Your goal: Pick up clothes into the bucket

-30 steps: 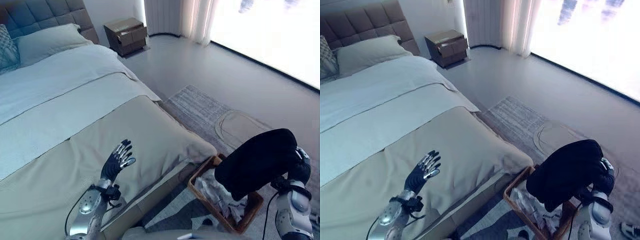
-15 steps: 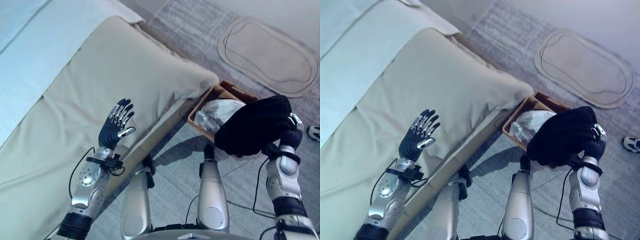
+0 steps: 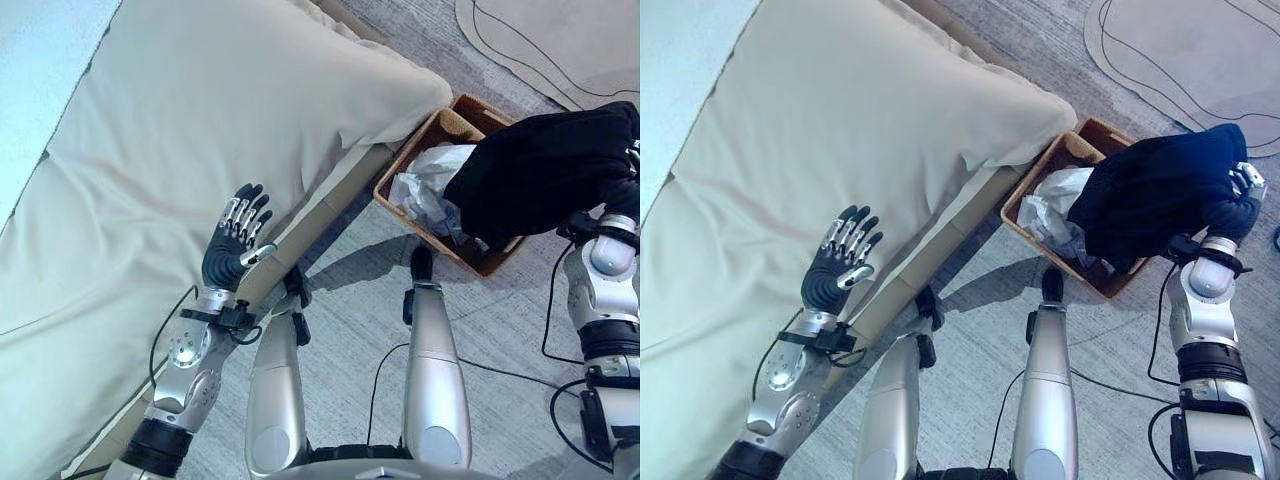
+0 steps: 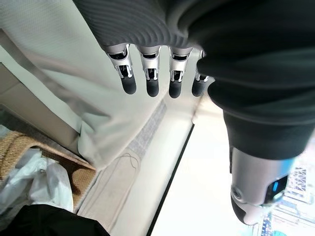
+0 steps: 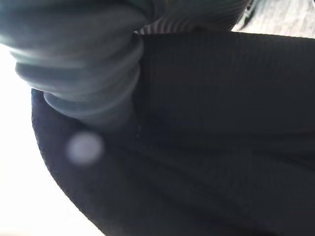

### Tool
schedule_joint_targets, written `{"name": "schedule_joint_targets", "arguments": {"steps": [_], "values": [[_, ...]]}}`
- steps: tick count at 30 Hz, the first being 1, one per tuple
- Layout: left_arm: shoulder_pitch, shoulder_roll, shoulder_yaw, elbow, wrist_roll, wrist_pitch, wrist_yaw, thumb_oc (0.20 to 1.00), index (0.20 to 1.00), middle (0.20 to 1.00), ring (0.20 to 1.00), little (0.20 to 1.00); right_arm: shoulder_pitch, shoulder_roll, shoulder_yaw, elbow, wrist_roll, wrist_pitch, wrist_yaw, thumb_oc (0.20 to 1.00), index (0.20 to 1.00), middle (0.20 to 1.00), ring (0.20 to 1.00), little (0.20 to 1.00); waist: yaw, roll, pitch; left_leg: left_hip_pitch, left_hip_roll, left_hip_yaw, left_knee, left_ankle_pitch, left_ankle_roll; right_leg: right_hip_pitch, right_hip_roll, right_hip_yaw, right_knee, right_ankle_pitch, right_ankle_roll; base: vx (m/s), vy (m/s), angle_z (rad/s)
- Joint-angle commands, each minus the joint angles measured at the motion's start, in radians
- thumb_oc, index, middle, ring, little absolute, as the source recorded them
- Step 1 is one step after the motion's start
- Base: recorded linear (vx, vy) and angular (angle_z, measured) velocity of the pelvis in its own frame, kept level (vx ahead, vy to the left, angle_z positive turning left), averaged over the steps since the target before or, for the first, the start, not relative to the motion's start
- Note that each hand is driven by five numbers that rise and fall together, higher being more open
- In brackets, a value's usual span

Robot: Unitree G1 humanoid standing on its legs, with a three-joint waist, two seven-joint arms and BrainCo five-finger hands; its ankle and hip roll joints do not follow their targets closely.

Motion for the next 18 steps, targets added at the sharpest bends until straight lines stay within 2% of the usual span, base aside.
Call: {"name": "schedule_joint_targets", "arguments": {"steps": [1, 4, 5, 6, 7, 8, 9, 10, 11, 13, 18], "values": [[-0.003, 0.034, -0.006, -0.058, 0.009, -0.070, 0.029, 1.000, 1.000, 1.000, 1.000, 1.000, -0.070, -0.026, 0.045, 0.015, -0.035, -0.060, -0.017, 0.200, 0.200, 0.200, 0.200, 0.200, -0.015, -0.015, -0.061, -0.077, -0.032, -0.010, 0.216, -0.114, -0.001, -0.007, 0.009, -0.069, -0.087, 0.118, 0.000, -0.01, -0.018, 0.04], [-0.024, 0.032, -0.017, -0.072, 0.003, -0.077, 0.044, 1.000, 1.000, 1.000, 1.000, 1.000, -0.097, 0.000, 0.086, 0.062, -0.047, -0.047, -0.016, 0.200, 0.200, 0.200, 0.200, 0.200, -0.014, -0.007, -0.045, -0.118, -0.038, -0.022, 0.253, -0.118, 0.001, -0.038, 0.006, -0.070, -0.045, 0.108, -0.005, 0.02, -0.008, 0.16], [-0.035, 0.030, -0.024, -0.075, -0.004, -0.084, 0.050, 1.000, 1.000, 1.000, 1.000, 1.000, -0.112, 0.019, 0.100, 0.106, -0.037, -0.042, -0.016, 0.200, 0.200, 0.200, 0.200, 0.200, -0.007, -0.003, -0.044, -0.126, -0.041, -0.033, 0.277, -0.153, -0.007, -0.049, 0.007, -0.067, -0.010, 0.071, -0.002, 0.00, -0.001, 0.19], [-0.036, 0.030, -0.023, -0.076, -0.004, -0.084, 0.050, 1.000, 1.000, 1.000, 1.000, 1.000, -0.116, 0.018, 0.101, 0.109, -0.035, -0.044, -0.015, 0.200, 0.200, 0.200, 0.200, 0.200, -0.011, -0.004, -0.040, -0.141, -0.041, -0.025, 0.275, -0.125, 0.001, -0.060, 0.005, -0.068, -0.019, 0.100, -0.009, 0.07, 0.018, 0.13], [-0.037, 0.031, -0.029, -0.082, -0.007, -0.089, 0.059, 1.000, 1.000, 1.000, 1.000, 1.000, -0.155, 0.039, 0.130, 0.177, -0.030, -0.030, -0.009, 0.200, 0.200, 0.200, 0.200, 0.200, 0.002, 0.002, -0.043, -0.153, -0.044, -0.030, 0.293, -0.158, -0.006, -0.077, 0.005, -0.064, 0.010, 0.066, -0.004, -0.09, 0.012, 0.12], [-0.038, 0.031, -0.027, -0.083, -0.006, -0.089, 0.059, 1.000, 1.000, 1.000, 1.000, 1.000, -0.159, 0.038, 0.132, 0.181, -0.028, -0.032, -0.008, 0.200, 0.200, 0.200, 0.200, 0.200, -0.002, 0.000, -0.039, -0.166, -0.044, -0.022, 0.289, -0.129, 0.002, -0.087, 0.003, -0.066, -0.002, 0.095, -0.011, 0.06, 0.028, 0.17], [-0.041, 0.041, -0.039, -0.087, -0.014, -0.094, 0.061, 1.000, 1.000, 1.000, 1.000, 1.000, -0.231, 0.033, 0.176, 0.306, -0.032, -0.004, -0.003, 0.200, 0.200, 0.200, 0.200, 0.200, 0.016, 0.009, -0.042, -0.177, -0.047, -0.028, 0.310, -0.163, -0.007, -0.101, 0.002, -0.059, 0.023, 0.063, -0.005, -0.01, 0.009, 0.13], [-0.043, 0.040, -0.037, -0.087, -0.014, -0.094, 0.061, 1.000, 1.000, 1.000, 1.000, 1.000, -0.239, 0.032, 0.180, 0.313, -0.030, -0.006, -0.001, 0.200, 0.200, 0.200, 0.200, 0.200, 0.015, 0.009, -0.041, -0.179, -0.047, -0.027, 0.311, -0.163, -0.007, -0.104, 0.003, -0.058, 0.024, 0.063, -0.005, 0.05, 0.024, 0.06], [-0.049, 0.048, -0.051, -0.101, -0.025, -0.097, 0.059, 1.000, 1.000, 1.000, 1.000, 1.000, -0.322, 0.018, 0.229, 0.410, -0.042, 0.025, 0.004, 0.200, 0.200, 0.200, 0.200, 0.200, 0.028, 0.015, -0.038, -0.201, -0.047, -0.024, 0.314, -0.160, -0.007, -0.127, -0.003, -0.054, 0.028, 0.069, -0.006, 0.00, 0.000, 0.00], [-0.057, 0.051, -0.061, -0.114, -0.027, -0.098, 0.064, 1.000, 1.000, 1.000, 1.000, 1.000, -0.383, -0.001, 0.252, 0.474, -0.039, 0.043, 0.003, 0.200, 0.200, 0.200, 0.200, 0.200, 0.038, 0.023, -0.035, -0.227, -0.049, -0.021, 0.314, -0.151, -0.009, -0.148, -0.009, -0.055, 0.030, 0.073, -0.003, -0.03, 0.006, 0.00], [-0.056, 0.053, -0.088, -0.122, -0.016, -0.091, 0.072, 1.000, 1.000, 1.000, 1.000, 1.000, -0.458, -0.068, 0.306, 0.565, -0.078, 0.082, -0.005, 0.200, 0.200, 0.200, 0.200, 0.200, 0.044, 0.026, -0.039, -0.266, -0.054, -0.036, 0.331, -0.144, -0.012, -0.186, -0.006, -0.049, 0.068, 0.057, -0.009, -0.01, 0.001, 0.04]]}}
